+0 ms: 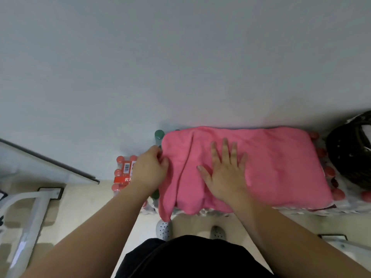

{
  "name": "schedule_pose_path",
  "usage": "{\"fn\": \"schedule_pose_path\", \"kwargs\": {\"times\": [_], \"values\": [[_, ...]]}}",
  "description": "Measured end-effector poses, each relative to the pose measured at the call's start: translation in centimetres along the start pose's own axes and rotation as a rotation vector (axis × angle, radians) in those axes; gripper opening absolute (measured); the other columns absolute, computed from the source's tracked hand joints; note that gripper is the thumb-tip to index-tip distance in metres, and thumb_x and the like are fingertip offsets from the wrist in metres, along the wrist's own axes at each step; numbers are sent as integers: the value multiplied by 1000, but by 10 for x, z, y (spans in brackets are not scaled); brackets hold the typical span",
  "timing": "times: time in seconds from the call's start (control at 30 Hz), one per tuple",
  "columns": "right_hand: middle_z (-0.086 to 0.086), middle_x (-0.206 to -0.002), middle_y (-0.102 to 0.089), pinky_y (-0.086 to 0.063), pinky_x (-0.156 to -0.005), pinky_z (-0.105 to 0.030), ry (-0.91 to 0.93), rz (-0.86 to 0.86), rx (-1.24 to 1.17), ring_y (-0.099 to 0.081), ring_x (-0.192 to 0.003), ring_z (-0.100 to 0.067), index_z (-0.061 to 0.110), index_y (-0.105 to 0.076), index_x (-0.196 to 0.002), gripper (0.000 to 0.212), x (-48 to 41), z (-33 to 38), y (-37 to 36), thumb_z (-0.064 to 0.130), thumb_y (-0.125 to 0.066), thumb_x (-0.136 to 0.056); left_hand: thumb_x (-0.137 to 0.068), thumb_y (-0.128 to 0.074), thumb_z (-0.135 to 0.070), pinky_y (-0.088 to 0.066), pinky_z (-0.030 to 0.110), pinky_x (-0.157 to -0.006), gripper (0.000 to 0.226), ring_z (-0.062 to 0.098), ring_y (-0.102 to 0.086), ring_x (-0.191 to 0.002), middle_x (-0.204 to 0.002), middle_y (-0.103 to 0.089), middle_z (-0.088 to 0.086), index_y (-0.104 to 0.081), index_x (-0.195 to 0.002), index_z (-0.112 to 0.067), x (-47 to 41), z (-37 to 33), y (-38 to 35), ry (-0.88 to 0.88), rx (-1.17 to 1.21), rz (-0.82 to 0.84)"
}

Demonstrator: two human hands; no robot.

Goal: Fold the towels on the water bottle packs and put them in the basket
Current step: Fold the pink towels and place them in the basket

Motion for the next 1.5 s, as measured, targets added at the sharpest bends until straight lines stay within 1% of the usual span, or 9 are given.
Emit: {"fn": "schedule_pose_path", "kwargs": {"times": [0.33,0.47,0.6,0.7,0.8,0.93,1.13,1.37,1.5], "values": [[-6,-166,16,11,-118,-59,-34,-12,45,15,-151,-33,36,9,-156,90,-4,-4,-4,79,17,-78,-76,-69,4,-42,28,-50,27,20,-50,-49,-79,-62,8,-60,-91,-16,-44,59,17,287,565,175],[-2,-165,21,13,-118,-59,-97,52,20,20,-151,-29,38,6,-156,87,-5,-5,-5,79,7,-79,-76,-75,5,-52,36,-65,48,27,-63,-74,-103,-69,16,-61,-115,-18,-44,70,5,349,806,321],[-6,-165,21,9,-121,-53,-132,-62,-137,17,-152,-27,41,14,-154,84,-5,22,20,81,4,-81,-87,-70,-5,-49,36,-78,25,27,-61,-94,-100,-74,11,-66,-110,-12,-33,61,-3,372,1093,398],[-6,-167,-4,-1,-124,-45,30,-225,-331,-1,-153,-22,34,-12,-158,76,-5,76,60,71,-4,-92,-91,-66,-11,-53,32,-82,29,18,-65,-92,-105,-71,1,-70,-116,-25,-20,40,4,113,868,445],[-9,-142,-53,-25,-118,-36,139,-380,-562,-39,-133,-16,18,-55,-140,49,-4,112,95,38,-32,-101,-90,-66,-27,-47,34,-102,54,11,-59,-120,-139,-57,-9,-51,-142,-29,5,3,1,-372,504,529],[-4,-115,-64,-44,-100,-34,151,-154,-602,-56,-110,-20,22,-69,-123,35,-19,120,67,28,-51,-93,-85,-64,-36,-49,44,-91,50,28,-56,-103,-139,-49,-2,-55,-133,-28,32,-11,-25,-813,-55,453],[-2,-113,-61,-44,-100,-41,61,-38,-408,-57,-105,-23,20,-70,-118,35,-13,94,29,36,-67,-88,-76,-78,-23,-47,37,-97,29,21,-59,-112,-119,-64,-1,-71,-103,-21,39,8,-2,-721,53,215],[-8,-113,-57,-42,-96,-40,-54,-106,-277,-52,-107,-27,16,-62,-118,48,-17,105,39,51,-64,-86,-75,-76,-23,-49,30,-71,39,19,-58,-79,-92,-58,-2,-64,-112,-20,29,38,1,-510,41,192],[-10,-112,-59,-43,-84,-37,-116,-108,-224,-57,-103,-32,16,-59,-112,32,-22,109,43,34,-63,-86,-78,-70,-20,-44,28,-59,29,10,-57,-65,-69,-59,-9,-59,-104,-26,26,46,-1,-402,100,225]]}}
Point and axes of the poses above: each hand's wrist, its own x-axis away from the middle knuckle, its own y-axis out of the back of the hand, z = x × y, the point moved 10 cm from there along -x, towards the middle knuckle
